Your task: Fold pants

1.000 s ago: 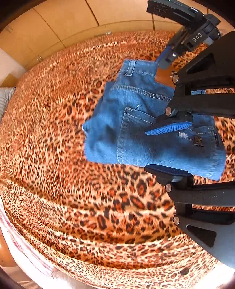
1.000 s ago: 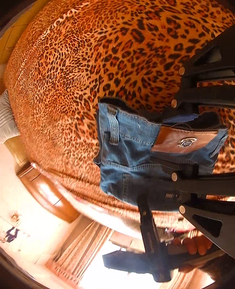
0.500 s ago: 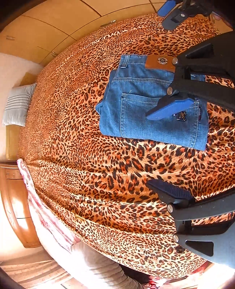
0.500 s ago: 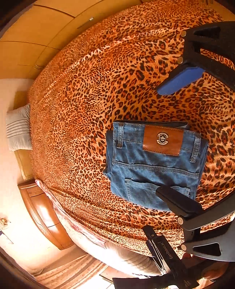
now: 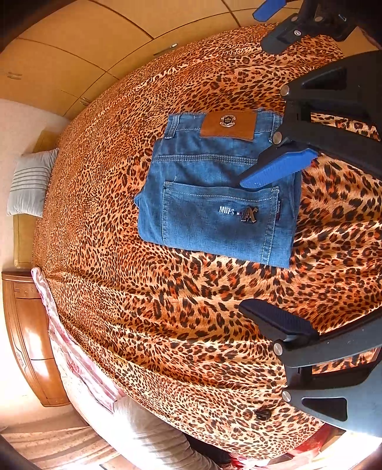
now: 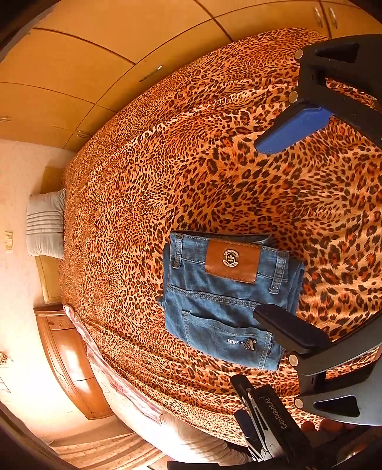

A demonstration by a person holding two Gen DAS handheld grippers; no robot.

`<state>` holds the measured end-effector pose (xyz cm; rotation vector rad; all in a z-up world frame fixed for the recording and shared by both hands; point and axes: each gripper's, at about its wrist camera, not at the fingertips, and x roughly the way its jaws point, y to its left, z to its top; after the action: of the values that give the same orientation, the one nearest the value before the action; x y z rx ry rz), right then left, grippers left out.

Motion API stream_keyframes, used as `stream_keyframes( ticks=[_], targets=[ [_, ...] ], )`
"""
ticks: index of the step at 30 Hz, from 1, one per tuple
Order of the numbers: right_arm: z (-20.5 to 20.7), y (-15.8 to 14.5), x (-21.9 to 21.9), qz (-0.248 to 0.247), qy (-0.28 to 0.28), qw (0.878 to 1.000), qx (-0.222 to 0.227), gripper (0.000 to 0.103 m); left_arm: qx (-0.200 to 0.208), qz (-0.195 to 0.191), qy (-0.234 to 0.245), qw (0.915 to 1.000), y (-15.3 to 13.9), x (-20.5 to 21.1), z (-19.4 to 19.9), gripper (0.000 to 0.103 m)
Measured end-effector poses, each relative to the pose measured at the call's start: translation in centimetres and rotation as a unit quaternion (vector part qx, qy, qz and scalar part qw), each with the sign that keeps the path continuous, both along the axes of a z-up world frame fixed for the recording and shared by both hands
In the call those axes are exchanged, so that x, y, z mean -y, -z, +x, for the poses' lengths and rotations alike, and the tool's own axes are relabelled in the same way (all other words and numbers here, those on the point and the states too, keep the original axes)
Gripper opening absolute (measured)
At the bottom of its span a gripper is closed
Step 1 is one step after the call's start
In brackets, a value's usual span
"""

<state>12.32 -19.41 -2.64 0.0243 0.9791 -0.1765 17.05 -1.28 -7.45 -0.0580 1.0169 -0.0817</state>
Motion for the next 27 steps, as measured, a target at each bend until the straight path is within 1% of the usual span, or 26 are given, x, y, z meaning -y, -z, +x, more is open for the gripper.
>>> stream_keyframes(
  ticks=[3,5,7,10,12,16,19,22,27],
  targets=[
    [-1.6,0.3,0.6,0.006,0.018,1.000,0.013,0.103,0.000,0.005,0.010,0.9999,0.1,0.6,-1.1,0.078],
    [-2.5,0.5,1.1,0.016,0.029,0.999,0.021,0.103,0.006,0.017,0.016,0.9997,0.0,1.1,-1.7,0.078],
    [-3.2,0.8,1.6,0.026,0.039,0.999,0.023,0.103,0.019,0.031,0.014,0.9992,-0.3,1.5,-2.3,0.078],
    [-3.7,1.0,2.2,0.038,0.044,0.998,0.020,0.103,0.021,0.039,0.013,0.9989,-0.7,1.8,-2.7,0.078],
    [-3.9,0.9,2.4,0.040,0.045,0.998,0.022,0.103,0.019,0.035,0.010,0.9992,-0.8,1.8,-2.7,0.078],
    [-4.3,0.8,2.6,0.037,0.039,0.998,0.021,0.103,0.032,0.032,0.001,0.9990,-1.3,1.8,-3.3,0.078],
    [-4.6,0.8,2.7,0.035,0.033,0.999,0.018,0.103,0.031,0.024,-0.001,0.9992,-1.4,1.9,-3.5,0.078],
    [-4.8,0.7,3.0,0.031,0.030,0.999,0.015,0.103,0.023,0.015,0.006,0.9996,-1.2,2.2,-3.4,0.078],
    [-5.3,0.8,3.6,0.035,0.033,0.999,0.011,0.103,0.020,0.015,0.015,0.9996,-1.2,2.9,-3.8,0.078]
  ],
)
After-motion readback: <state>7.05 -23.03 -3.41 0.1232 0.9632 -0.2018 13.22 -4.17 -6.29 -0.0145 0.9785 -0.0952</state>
